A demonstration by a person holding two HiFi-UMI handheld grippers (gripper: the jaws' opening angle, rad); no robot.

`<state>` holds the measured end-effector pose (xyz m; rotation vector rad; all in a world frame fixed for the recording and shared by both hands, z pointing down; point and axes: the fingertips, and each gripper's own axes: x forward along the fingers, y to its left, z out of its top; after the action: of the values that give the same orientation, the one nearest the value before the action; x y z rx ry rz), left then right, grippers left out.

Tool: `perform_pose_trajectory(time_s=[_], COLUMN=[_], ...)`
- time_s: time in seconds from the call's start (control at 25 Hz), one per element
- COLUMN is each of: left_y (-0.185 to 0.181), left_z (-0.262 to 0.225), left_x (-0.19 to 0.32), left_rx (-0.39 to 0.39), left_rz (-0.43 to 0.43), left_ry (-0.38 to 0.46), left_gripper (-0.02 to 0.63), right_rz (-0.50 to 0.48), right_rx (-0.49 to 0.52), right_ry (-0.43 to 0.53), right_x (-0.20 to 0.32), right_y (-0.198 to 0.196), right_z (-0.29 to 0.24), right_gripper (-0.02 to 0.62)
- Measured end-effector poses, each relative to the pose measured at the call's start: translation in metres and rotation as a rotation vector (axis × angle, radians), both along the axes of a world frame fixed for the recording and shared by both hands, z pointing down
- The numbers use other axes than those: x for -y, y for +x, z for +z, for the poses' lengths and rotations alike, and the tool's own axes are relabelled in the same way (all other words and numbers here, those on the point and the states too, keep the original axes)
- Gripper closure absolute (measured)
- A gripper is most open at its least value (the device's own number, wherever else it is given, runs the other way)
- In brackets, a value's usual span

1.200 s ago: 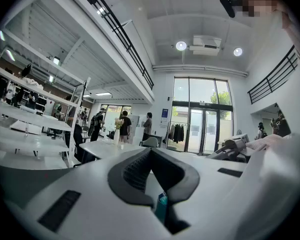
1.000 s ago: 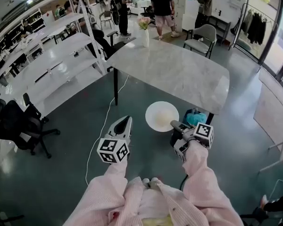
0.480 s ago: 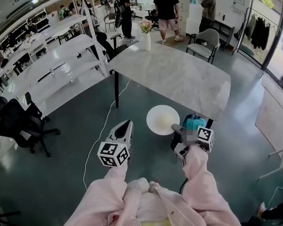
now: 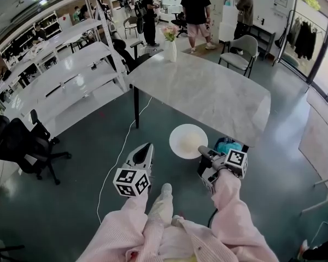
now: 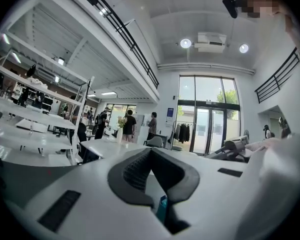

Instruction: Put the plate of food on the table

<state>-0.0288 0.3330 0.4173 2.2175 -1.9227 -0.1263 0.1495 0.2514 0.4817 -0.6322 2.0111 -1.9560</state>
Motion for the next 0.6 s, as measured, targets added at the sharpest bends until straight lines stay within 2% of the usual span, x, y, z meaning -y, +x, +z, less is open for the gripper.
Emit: perform_pose_trajectory(time_s=[0.24, 0.6], left_y=[-0.011, -0.025], left_z=[0.006, 0.016], left_x=[0.046, 0.148], left_rx=[-0.010, -0.027], left_rz=[0.012, 0.077], left_ry=[-0.004, -0.035], left_gripper=[0.609, 0.609], right_rz=[0.002, 0.047], right_rx=[0.012, -0.011], right_ry=[0.000, -0.016], right_x=[0.040, 0.125], right_y=[-0.012, -0.026], right_z=[0.006, 0.015], right_gripper=[0.575, 0.575])
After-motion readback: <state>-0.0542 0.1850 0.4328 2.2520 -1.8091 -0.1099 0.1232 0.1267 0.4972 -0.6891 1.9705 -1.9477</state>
